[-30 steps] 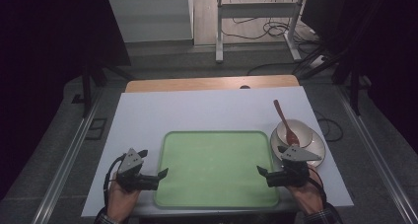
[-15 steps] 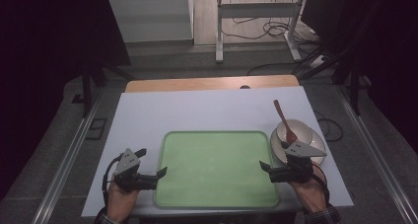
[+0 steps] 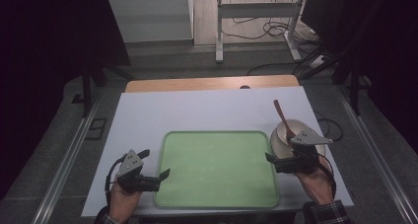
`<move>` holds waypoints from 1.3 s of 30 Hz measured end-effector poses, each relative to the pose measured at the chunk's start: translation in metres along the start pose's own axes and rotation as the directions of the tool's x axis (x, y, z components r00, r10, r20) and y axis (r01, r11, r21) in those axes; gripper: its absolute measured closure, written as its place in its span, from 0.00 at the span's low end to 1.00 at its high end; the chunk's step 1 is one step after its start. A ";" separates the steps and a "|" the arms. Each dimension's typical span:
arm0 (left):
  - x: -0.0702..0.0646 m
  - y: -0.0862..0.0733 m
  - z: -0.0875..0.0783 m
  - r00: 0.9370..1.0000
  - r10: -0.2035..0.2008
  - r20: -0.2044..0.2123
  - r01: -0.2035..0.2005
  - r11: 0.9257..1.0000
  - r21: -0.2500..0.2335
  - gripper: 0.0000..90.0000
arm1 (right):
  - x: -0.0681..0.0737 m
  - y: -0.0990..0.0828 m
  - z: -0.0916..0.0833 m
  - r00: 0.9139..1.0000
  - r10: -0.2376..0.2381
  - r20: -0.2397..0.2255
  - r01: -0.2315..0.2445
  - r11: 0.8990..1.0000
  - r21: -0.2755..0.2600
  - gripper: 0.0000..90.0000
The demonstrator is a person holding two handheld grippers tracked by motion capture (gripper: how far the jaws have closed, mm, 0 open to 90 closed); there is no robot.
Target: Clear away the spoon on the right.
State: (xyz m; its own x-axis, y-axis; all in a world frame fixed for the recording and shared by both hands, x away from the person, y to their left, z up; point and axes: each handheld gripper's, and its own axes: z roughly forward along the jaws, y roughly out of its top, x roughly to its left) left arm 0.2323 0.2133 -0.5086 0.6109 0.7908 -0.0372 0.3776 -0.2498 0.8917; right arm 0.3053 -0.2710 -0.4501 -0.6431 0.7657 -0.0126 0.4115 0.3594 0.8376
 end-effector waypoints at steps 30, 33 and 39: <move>0.000 -0.001 0.003 1.000 0.006 -0.017 -0.006 0.999 0.035 0.01 | -0.053 0.043 0.016 0.993 0.027 0.115 -0.047 0.982 0.182 0.32; 0.000 -0.001 0.003 1.000 0.007 -0.018 -0.006 0.999 0.035 0.01 | -0.060 0.046 0.020 0.991 0.031 0.132 -0.057 0.978 0.200 0.36; 0.001 -0.001 0.002 1.000 0.002 -0.023 -0.002 0.999 0.032 0.01 | -0.071 0.054 0.029 0.988 0.025 0.150 -0.059 0.971 0.231 0.44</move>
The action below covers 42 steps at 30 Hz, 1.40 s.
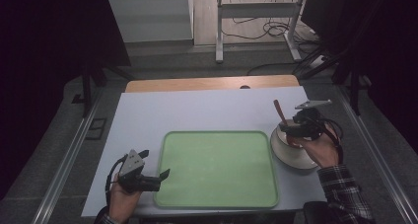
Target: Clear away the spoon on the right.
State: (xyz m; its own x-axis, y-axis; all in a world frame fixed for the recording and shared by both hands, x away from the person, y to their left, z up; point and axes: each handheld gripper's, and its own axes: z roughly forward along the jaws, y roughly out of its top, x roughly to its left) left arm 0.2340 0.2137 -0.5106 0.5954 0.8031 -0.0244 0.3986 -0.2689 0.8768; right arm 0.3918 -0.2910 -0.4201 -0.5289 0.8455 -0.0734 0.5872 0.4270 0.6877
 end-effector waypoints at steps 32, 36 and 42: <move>0.001 0.000 -0.002 1.000 -0.011 -0.013 0.011 1.000 -0.008 0.01 | -0.015 0.039 0.052 0.998 -0.004 0.059 -0.007 0.981 0.193 0.75; 0.001 0.000 -0.002 1.000 -0.010 -0.012 0.010 1.000 -0.007 0.01 | -0.016 0.039 0.055 0.998 -0.002 0.062 -0.011 0.979 0.205 0.78; 0.001 0.000 -0.002 1.000 -0.009 -0.012 0.009 1.000 -0.007 0.01 | -0.014 0.039 0.059 0.998 0.001 0.061 -0.015 0.974 0.227 0.86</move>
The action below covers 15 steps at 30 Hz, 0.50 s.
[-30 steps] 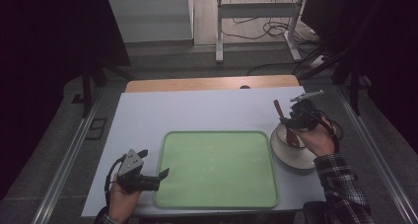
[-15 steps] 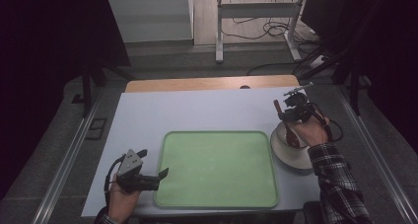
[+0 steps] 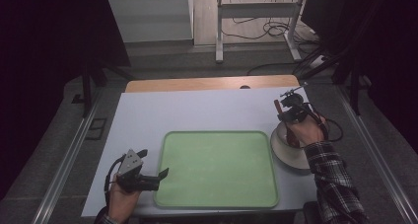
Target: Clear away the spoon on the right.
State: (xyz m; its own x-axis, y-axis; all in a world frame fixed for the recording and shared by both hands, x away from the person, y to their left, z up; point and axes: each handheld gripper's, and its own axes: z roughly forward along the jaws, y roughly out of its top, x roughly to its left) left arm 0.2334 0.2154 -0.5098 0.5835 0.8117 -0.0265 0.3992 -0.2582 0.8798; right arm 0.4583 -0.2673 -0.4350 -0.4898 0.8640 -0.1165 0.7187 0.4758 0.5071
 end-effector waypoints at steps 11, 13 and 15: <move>0.000 0.000 0.000 1.000 0.002 0.000 -0.002 1.000 -0.001 0.01 | -0.002 0.007 -0.013 0.999 0.010 -0.042 -0.010 1.000 0.001 0.88; 0.000 0.000 0.000 1.000 0.001 -0.001 -0.001 1.000 -0.005 0.01 | -0.003 0.009 -0.017 0.999 0.012 -0.051 -0.012 1.000 0.004 0.88; 0.000 0.000 -0.001 1.000 -0.002 -0.001 0.002 1.000 -0.008 0.01 | -0.005 0.011 -0.021 0.998 0.008 -0.055 -0.008 1.000 0.005 0.88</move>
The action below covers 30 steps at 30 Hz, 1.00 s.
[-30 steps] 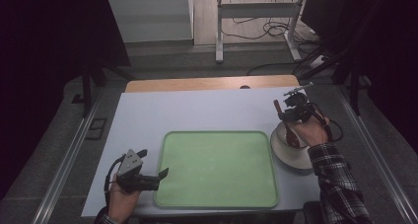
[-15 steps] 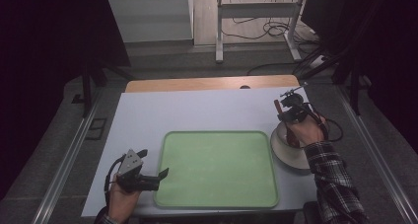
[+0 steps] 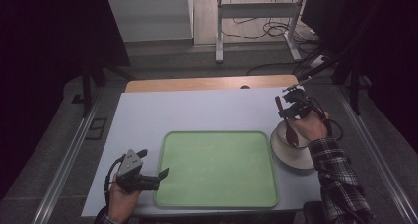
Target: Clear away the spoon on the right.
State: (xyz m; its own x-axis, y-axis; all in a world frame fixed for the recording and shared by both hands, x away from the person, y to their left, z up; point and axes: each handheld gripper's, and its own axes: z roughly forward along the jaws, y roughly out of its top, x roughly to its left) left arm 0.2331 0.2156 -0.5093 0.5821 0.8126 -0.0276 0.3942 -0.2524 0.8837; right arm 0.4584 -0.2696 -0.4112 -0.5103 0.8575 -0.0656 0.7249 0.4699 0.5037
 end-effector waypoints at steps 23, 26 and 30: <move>-0.001 0.001 -0.001 1.000 -0.001 0.001 0.001 1.000 -0.013 0.01 | 0.014 0.023 -0.056 0.996 -0.069 -0.054 0.073 0.995 0.071 0.88; -0.001 0.001 -0.001 1.000 -0.003 0.003 0.003 1.000 -0.017 0.01 | 0.020 0.022 -0.060 0.994 -0.078 -0.070 0.084 0.993 0.083 0.88; 0.000 0.001 -0.001 1.000 -0.011 0.007 0.011 1.000 -0.022 0.01 | 0.028 0.021 -0.064 0.993 -0.084 -0.083 0.091 0.991 0.094 0.88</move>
State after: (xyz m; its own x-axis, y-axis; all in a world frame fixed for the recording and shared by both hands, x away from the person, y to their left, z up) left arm 0.2323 0.2160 -0.5080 0.5831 0.8114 -0.0403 0.3845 -0.2319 0.8935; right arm 0.4301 -0.2488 -0.3473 -0.6058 0.7948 -0.0361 0.7154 0.5640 0.4125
